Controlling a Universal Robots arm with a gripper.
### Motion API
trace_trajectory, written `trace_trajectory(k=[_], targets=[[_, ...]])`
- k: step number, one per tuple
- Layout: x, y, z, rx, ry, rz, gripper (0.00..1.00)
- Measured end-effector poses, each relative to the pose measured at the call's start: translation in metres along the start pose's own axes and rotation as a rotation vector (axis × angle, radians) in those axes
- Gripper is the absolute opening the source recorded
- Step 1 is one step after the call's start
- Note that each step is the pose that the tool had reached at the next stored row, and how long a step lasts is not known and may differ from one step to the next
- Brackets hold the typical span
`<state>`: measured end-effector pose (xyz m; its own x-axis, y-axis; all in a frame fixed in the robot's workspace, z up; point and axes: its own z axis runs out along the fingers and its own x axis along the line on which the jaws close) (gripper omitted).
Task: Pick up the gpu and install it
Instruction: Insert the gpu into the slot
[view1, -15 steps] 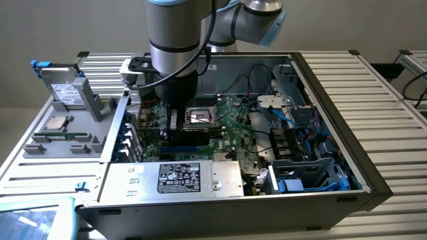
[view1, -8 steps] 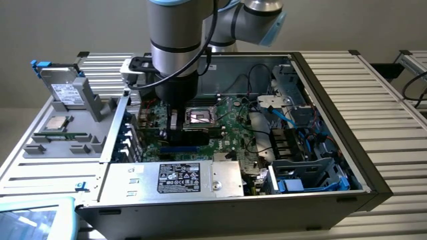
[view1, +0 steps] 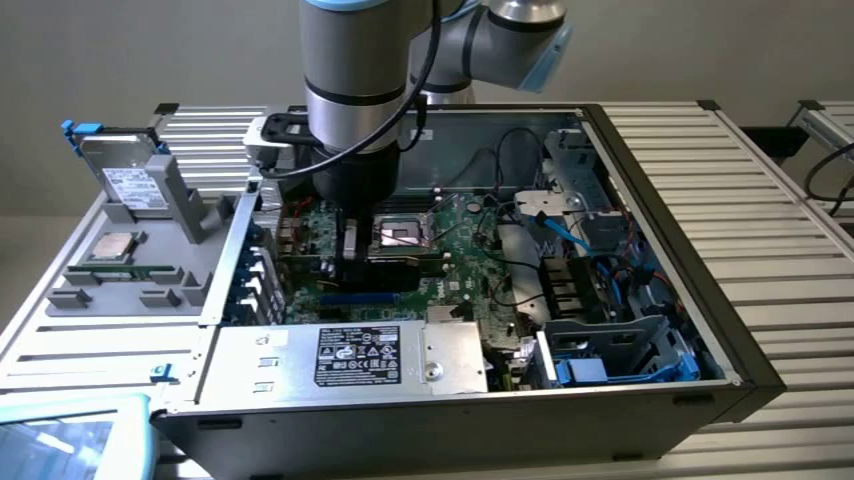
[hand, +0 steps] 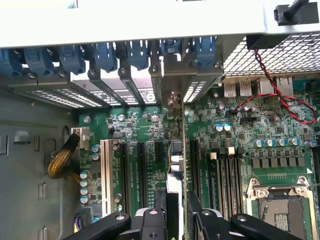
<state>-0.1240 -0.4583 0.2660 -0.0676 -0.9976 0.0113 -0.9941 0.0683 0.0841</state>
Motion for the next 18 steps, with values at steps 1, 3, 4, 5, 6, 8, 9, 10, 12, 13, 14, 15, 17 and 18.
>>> trace_trajectory(k=[1,3,4,5,6,8,9,10,12,13,14,15,17,18], targets=[[0.0001,-0.0006,-0.0001,-0.0002,0.0005,0.000,0.28],[0.0001,-0.0006,-0.0001,-0.0001,0.0006,0.000,0.28],[0.0001,-0.0006,-0.0001,-0.0001,0.0006,0.000,0.28],[0.0001,-0.0006,-0.0001,-0.0002,0.0006,0.000,0.28],[0.0001,-0.0006,-0.0001,-0.0017,0.0008,0.000,0.28],[0.0001,-0.0010,-0.0001,-0.0120,0.0014,0.000,0.28],[0.0002,-0.0009,-0.0002,-0.0155,0.0017,0.000,0.28],[0.0002,-0.0008,-0.0002,-0.0166,0.0019,0.000,0.28],[0.0002,-0.0008,-0.0001,-0.0168,0.0018,0.000,0.28],[0.0002,-0.0008,0.0000,-0.0174,0.0018,0.000,0.28],[0.0002,-0.0010,0.0003,-0.0191,0.0015,0.000,0.28],[0.0002,-0.0010,0.0004,-0.0237,0.0011,0.000,0.28],[0.0002,-0.0009,0.0002,-0.0284,0.0015,0.000,0.28],[0.0002,-0.0010,0.0003,-0.0316,0.0015,0.000,0.28]])
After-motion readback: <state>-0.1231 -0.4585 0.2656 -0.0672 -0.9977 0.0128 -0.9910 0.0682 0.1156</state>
